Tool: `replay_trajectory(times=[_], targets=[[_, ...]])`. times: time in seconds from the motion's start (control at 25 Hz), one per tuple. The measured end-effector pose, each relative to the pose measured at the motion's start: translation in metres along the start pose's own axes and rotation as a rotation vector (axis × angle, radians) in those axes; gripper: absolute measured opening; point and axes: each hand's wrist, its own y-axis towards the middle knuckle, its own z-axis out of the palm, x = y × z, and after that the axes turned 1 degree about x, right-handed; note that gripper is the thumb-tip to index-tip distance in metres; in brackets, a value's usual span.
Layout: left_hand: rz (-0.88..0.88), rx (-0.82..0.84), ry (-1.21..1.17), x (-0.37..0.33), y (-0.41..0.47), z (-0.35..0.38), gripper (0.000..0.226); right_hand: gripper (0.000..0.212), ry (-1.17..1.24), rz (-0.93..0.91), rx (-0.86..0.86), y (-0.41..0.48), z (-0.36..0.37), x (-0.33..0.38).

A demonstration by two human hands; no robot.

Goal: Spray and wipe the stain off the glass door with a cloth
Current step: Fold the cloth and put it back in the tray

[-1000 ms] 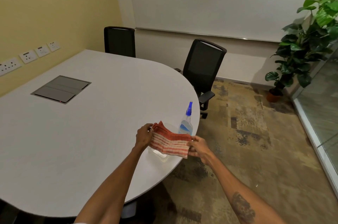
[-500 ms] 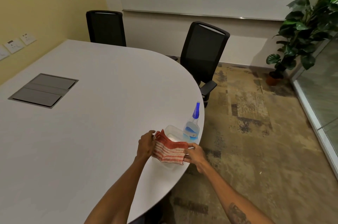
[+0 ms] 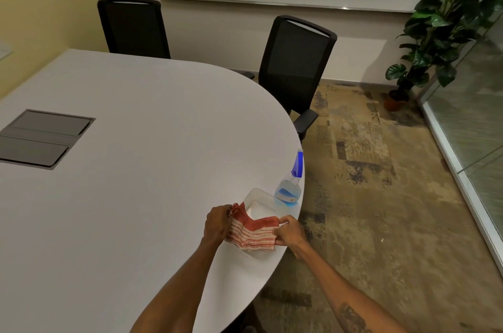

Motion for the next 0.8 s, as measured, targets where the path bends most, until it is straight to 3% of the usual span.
replay_trajectory(times=[0.12, 0.2, 0.32, 0.48, 0.64, 0.8], targets=[[-0.003, 0.031, 0.036, 0.000, 0.005, -0.001, 0.043, 0.036, -0.210, 0.018, 0.059, 0.001, -0.002, -0.001], [-0.017, 0.080, 0.080, 0.000, 0.008, -0.003, 0.046, 0.043, -0.328, -0.014, -0.122, 0.002, -0.008, 0.006], [-0.069, 0.174, 0.165, 0.003, 0.013, -0.005, 0.051, 0.057, -0.067, -0.153, -0.453, 0.008, -0.029, 0.035], [-0.122, 0.206, 0.182, 0.006, 0.012, -0.001, 0.042, 0.078, 0.001, -0.283, -0.397, 0.024, -0.055, 0.081], [-0.157, 0.175, 0.157, 0.005, 0.011, 0.004, 0.038, 0.055, 0.019, -0.324, -0.332, 0.033, -0.057, 0.094], [-0.178, 0.151, 0.152, 0.003, 0.010, 0.007, 0.035, 0.033, -0.004, -0.418, -0.397, 0.029, -0.056, 0.092]])
